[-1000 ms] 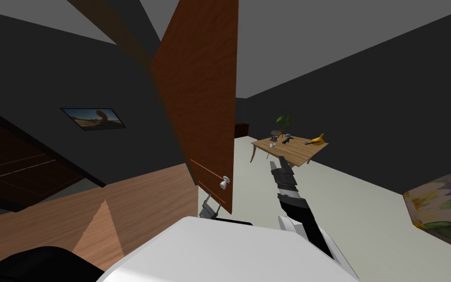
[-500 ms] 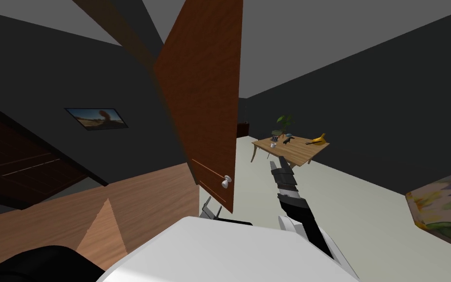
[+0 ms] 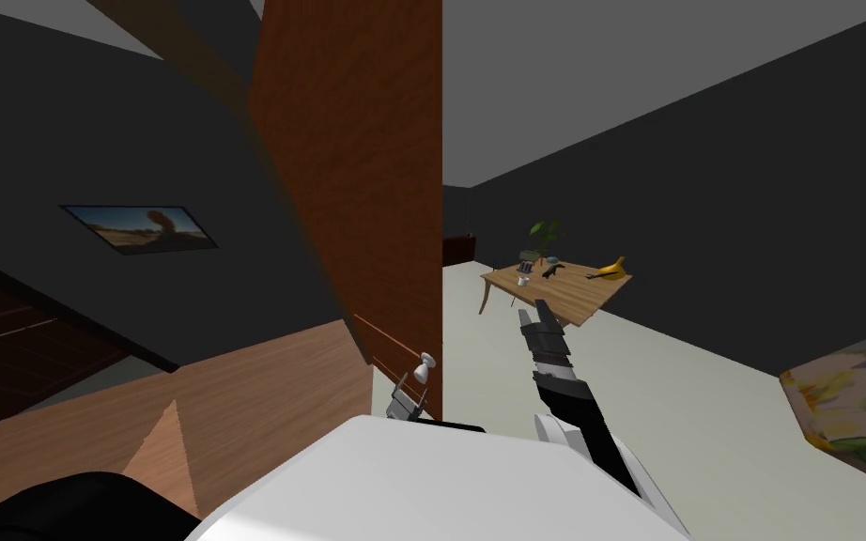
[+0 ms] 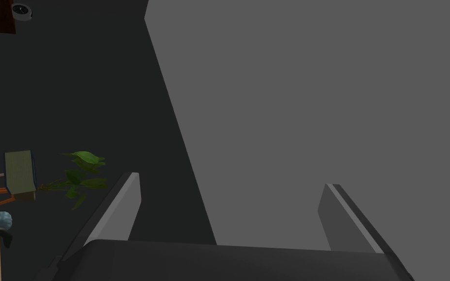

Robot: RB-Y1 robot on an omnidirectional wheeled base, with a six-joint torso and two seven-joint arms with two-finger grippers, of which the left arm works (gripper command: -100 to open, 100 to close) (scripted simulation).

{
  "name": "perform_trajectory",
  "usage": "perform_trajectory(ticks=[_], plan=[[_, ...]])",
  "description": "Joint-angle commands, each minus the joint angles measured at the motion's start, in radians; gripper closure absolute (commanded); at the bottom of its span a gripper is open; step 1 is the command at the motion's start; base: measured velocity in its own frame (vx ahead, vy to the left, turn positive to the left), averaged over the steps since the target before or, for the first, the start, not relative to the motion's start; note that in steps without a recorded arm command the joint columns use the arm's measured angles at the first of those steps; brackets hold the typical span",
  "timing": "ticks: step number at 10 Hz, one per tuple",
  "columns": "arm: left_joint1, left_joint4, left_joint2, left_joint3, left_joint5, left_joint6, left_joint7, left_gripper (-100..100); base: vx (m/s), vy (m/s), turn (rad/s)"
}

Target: Push the door open

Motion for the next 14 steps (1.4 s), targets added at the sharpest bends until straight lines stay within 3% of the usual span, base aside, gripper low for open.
perform_trajectory(ticks=[1,2,3,8,9,12,14], plan=[[-0.008,-0.001,-0.01,0.0,0.004,0.015,-0.006,-100,0.173,-0.056,-0.052],[-0.006,0.001,-0.006,0.0,0.002,0.008,-0.003,-100,0.077,-0.018,-0.007],[-0.006,0.001,-0.006,0.0,0.002,0.008,-0.003,100,-0.007,0.0,0.01],[-0.006,0.001,-0.006,0.0,0.002,0.008,-0.003,100,-0.018,0.005,-0.001],[0.009,-0.004,-0.006,0.005,0.006,0.0,0.003,-100,-0.121,0.005,0.121],[0.019,-0.006,-0.007,0.007,0.009,-0.006,0.006,-100,-0.186,0.01,0.065],[0.005,-0.001,-0.021,0.01,0.015,0.009,-0.002,-100,0.149,-0.067,-0.052]])
